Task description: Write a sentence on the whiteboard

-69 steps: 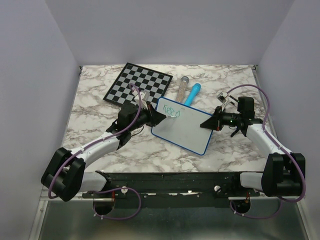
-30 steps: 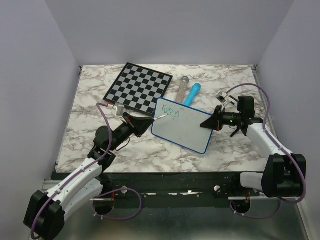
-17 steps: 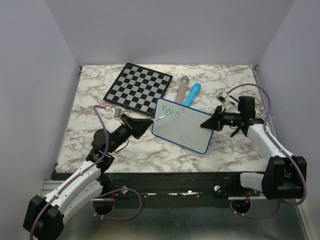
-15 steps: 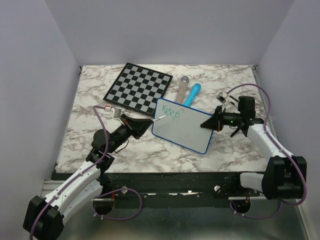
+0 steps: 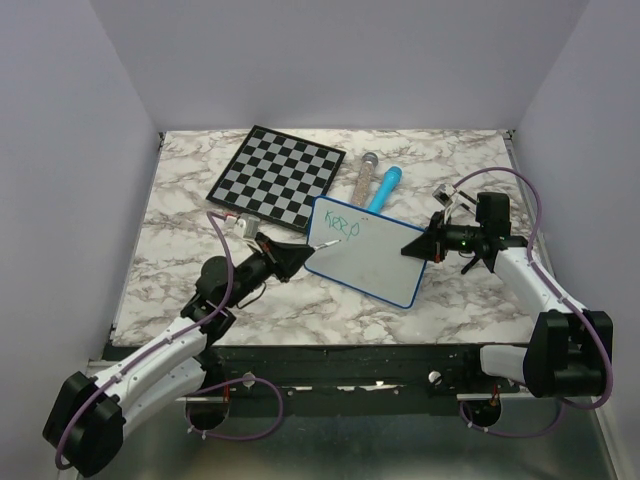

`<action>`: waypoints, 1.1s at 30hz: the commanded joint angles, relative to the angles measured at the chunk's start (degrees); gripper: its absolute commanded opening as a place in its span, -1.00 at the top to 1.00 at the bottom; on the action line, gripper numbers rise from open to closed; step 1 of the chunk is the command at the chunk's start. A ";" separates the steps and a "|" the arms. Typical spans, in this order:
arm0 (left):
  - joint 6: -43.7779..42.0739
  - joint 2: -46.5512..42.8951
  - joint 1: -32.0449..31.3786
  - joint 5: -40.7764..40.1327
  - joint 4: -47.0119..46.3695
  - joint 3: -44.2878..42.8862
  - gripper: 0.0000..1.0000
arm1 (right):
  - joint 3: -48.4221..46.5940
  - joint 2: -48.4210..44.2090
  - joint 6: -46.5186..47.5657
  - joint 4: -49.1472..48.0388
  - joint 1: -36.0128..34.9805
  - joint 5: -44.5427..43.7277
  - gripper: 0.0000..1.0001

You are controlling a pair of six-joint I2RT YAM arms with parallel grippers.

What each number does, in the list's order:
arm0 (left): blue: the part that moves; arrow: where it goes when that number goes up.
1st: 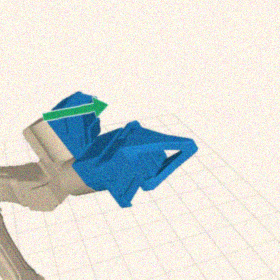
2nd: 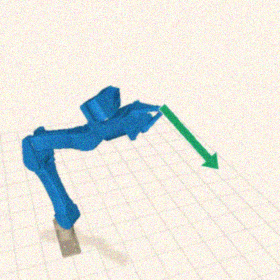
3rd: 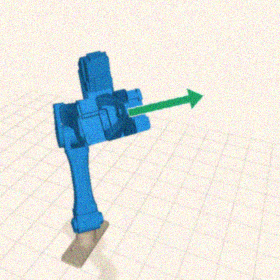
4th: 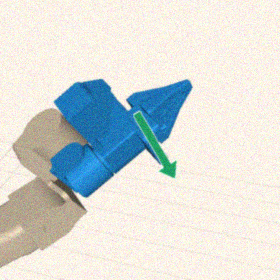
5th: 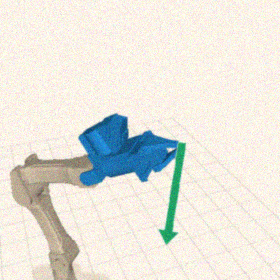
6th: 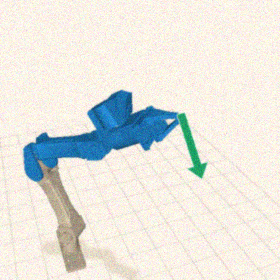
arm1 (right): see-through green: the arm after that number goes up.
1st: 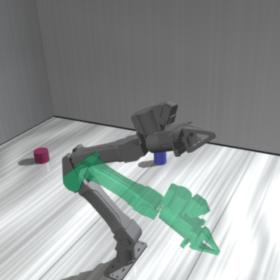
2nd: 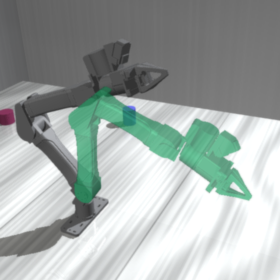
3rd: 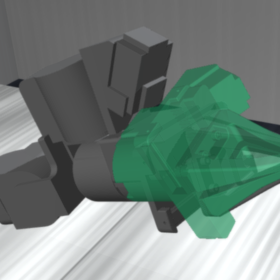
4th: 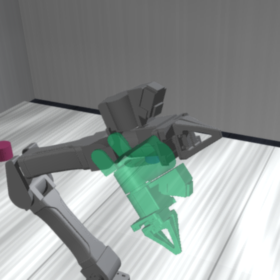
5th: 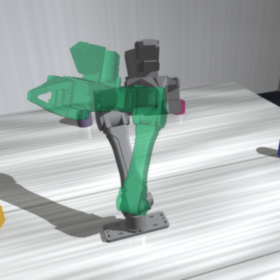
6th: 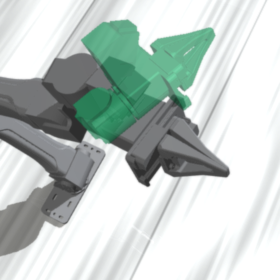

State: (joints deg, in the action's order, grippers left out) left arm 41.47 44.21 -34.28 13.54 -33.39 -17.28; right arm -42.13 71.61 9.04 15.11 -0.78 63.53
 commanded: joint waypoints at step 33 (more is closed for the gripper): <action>-8.43 21.09 -18.45 -25.84 -7.04 -11.28 1.00 | -1.64 -0.07 -2.18 -1.67 -0.28 0.11 0.99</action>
State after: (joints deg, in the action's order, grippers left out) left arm 34.11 64.03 -52.14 -8.03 -36.73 -26.15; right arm -42.13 71.64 7.46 15.05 -0.78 63.40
